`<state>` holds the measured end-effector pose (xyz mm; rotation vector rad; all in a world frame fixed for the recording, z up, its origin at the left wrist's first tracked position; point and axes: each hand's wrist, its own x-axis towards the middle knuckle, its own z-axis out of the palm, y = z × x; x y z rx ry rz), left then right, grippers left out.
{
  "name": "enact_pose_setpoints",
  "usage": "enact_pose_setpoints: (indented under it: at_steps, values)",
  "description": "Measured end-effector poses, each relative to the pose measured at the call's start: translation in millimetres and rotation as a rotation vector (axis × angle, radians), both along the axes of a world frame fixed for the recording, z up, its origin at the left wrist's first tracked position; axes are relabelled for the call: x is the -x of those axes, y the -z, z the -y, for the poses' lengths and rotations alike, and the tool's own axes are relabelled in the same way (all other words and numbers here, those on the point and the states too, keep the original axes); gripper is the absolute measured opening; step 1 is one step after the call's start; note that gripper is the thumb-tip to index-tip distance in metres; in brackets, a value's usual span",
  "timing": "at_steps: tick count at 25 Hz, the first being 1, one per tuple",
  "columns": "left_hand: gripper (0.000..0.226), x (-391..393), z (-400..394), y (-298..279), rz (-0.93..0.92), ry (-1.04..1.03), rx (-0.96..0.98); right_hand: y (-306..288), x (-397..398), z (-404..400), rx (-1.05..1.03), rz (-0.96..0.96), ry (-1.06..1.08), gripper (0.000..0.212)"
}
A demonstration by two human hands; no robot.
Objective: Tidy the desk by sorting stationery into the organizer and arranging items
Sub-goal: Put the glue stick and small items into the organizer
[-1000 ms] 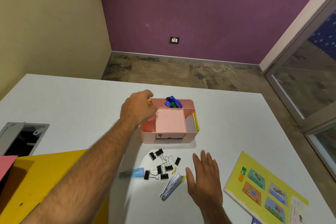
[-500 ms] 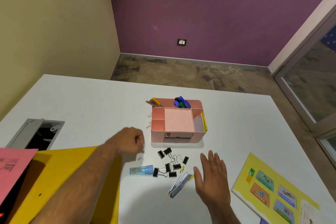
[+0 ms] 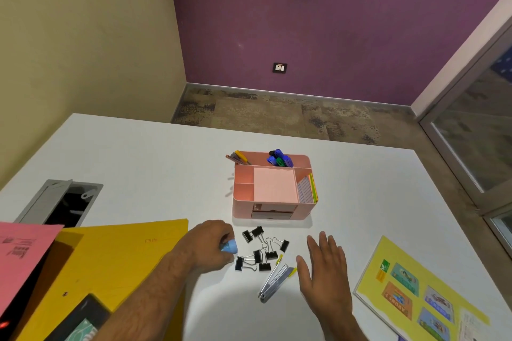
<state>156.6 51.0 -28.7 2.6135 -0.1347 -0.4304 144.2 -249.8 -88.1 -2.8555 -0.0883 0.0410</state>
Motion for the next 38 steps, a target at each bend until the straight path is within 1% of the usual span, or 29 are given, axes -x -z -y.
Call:
enact_pose_setpoints:
  at_steps: [2, 3, 4, 6, 7, 10, 12, 14, 16, 18, 19, 21, 23, 24, 25, 27, 29, 31, 33, 34, 35, 37, 38]
  values:
    - [0.029, 0.0, 1.6, -3.4, 0.046, -0.105, 0.155, -3.0, 0.4, -0.7, -0.053, 0.016, 0.009, 0.070]
    - [0.029, 0.1, 4.4, -6.3, 0.080, -0.149, 0.242, -8.2, 1.5, -3.8, -0.124, 0.026, 0.037, 0.067]
    - [0.029, 0.0, 8.6, -9.4, 0.125, -0.176, 0.317, -16.6, 2.6, -9.6, -0.233, 0.038, 0.077, 0.061]
    - [0.032, -0.4, 19.3, -15.9, 0.224, -0.199, 0.423, -44.7, 4.1, -30.8, -0.498, 0.061, 0.146, 0.038]
    - [0.033, -0.9, 25.4, -18.9, 0.268, -0.201, 0.460, -60.3, 3.0, -44.7, -0.622, 0.052, 0.152, 0.030]
    - [0.033, -2.7, 43.4, -27.5, 0.386, -0.166, 0.516, -97.4, -4.5, -80.5, -0.912, -0.039, 0.092, 0.036]
    - [0.030, -5.0, 51.4, -33.2, 0.460, -0.163, 0.554, -109.4, -11.7, -93.9, -1.023, -0.047, 0.095, 0.037]
    - [0.030, -8.3, 55.0, -38.9, 0.516, -0.177, 0.574, -116.4, -18.0, -99.9, -1.067, -0.035, 0.112, 0.032]
    - [0.038, -9.9, 56.9, -42.6, 0.520, -0.226, 0.609, -124.1, -25.4, -102.5, -1.062, 0.005, 0.128, 0.028]
    - [0.054, -8.6, 59.2, -44.4, 0.433, -0.345, 0.652, -136.2, -36.7, -104.3, -1.071, 0.095, 0.143, 0.027]
    - [0.059, -7.1, 61.9, -44.5, 0.385, -0.408, 0.641, -143.0, -44.4, -104.9, -1.080, 0.156, 0.145, 0.026]
    - [0.058, -2.6, 68.7, -38.0, 0.336, -0.509, 0.571, -157.1, -61.0, -108.0, -1.075, 0.287, 0.118, 0.025]
    - [0.048, 3.6, 75.7, -29.4, 0.276, -0.532, 0.537, -167.8, -77.6, -114.5, -1.035, 0.384, 0.063, 0.024]
    - [0.043, 7.6, 79.6, -25.1, 0.211, -0.484, 0.511, -169.8, -85.3, -119.1, -0.999, 0.401, 0.022, 0.024]
    - [0.042, 11.7, 84.2, -21.7, 0.140, -0.392, 0.455, -169.6, -92.0, -124.2, -0.951, 0.397, -0.024, 0.024]
    - [0.043, 20.8, 97.0, -17.5, 0.021, -0.184, 0.260, -164.3, -103.2, -135.3, -0.831, 0.331, -0.110, 0.023]
    - [0.047, 27.2, 111.5, -17.9, -0.020, -0.024, 0.052, -157.1, -110.4, -144.3, -0.675, 0.226, -0.190, 0.022]
    - [0.053, 28.8, 122.1, -13.3, -0.029, 0.055, -0.087, -151.3, -112.8, -149.1, -0.489, 0.143, -0.262, 0.023]
    - [0.048, 30.2, 127.0, -7.4, 0.009, 0.055, -0.121, -147.7, -112.8, -151.3, -0.361, 0.093, -0.291, 0.025]
    - [0.046, 32.9, 127.2, -3.9, 0.084, 0.051, -0.126, -146.2, -113.0, -151.6, -0.325, 0.076, -0.280, 0.026]
    - [0.047, 35.8, 126.9, 3.3, 0.192, 0.061, -0.137, -144.6, -113.7, -151.8, -0.300, 0.062, -0.261, 0.027]
    - [0.057, 41.7, 128.5, 12.0, 0.272, 0.113, -0.140, -141.4, -116.1, -151.9, -0.270, 0.040, -0.238, 0.026]
    - [0.058, 42.4, 128.5, 16.7, 0.294, 0.114, -0.117, -140.1, -117.4, -152.0, -0.265, 0.034, -0.239, 0.025]
